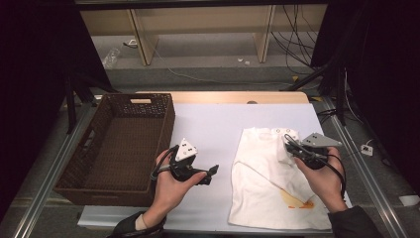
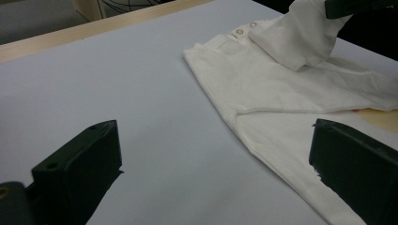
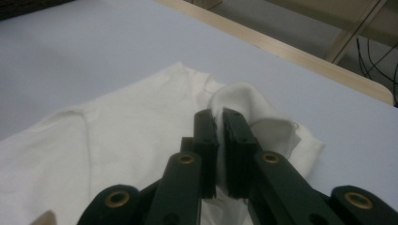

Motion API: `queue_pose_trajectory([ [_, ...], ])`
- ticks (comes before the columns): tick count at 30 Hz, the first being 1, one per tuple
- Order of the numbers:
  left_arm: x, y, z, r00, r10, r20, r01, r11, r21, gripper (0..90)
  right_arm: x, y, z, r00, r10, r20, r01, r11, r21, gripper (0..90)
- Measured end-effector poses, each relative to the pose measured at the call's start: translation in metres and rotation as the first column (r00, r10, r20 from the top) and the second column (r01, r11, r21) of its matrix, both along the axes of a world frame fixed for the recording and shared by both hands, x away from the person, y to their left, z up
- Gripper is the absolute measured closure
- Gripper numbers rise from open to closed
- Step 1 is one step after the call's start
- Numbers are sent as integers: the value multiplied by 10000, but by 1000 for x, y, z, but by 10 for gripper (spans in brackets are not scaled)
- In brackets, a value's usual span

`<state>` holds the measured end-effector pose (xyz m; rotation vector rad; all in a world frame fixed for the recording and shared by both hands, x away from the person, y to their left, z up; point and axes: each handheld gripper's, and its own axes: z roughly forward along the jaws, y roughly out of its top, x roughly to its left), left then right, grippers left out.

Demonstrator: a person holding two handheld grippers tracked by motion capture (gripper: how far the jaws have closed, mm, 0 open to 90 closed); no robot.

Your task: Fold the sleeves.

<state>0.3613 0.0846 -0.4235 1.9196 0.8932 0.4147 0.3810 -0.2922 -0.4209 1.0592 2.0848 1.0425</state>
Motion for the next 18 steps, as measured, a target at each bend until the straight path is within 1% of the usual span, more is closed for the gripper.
queue_pose_trajectory([
  [2, 0, 0, 0, 10000, -2, -4, 2, 10000, -6, 22, -1, 5, 0, 9998, 191, 19, -191, 9998, 63, 851],
  [3, 0, 0, 0, 10000, -1, 1, 1, 10000, -3, 22, -2, 9, 0, 9992, 392, 61, -392, 9992, 22, 851],
  [6, 0, 0, 0, 10000, -3, -17, 3, 10000, 13, 22, -3, 18, 1, 9971, 760, 103, -759, 9971, -70, 851],
  [8, 0, 0, 0, 10000, -3, -10, 3, 10000, 14, 22, -4, 24, 0, 9960, 887, 135, -886, 9961, -50, 851],
  [13, 0, 0, -1, 10000, -2, -31, 2, 10000, 24, 22, -5, 42, -3, 9889, 1466, 248, -1462, 9891, -163, 850],
  [14, 0, 0, 0, 10000, -7, -31, 7, 10000, 17, 22, -5, 45, -4, 9862, 1627, 310, -1619, 9865, -247, 850],
  [18, 1, 0, -1, 10000, 9, -26, -9, 10000, 10, 22, -5, 56, -8, 9805, 1948, 257, -1938, 9803, -380, 849],
])
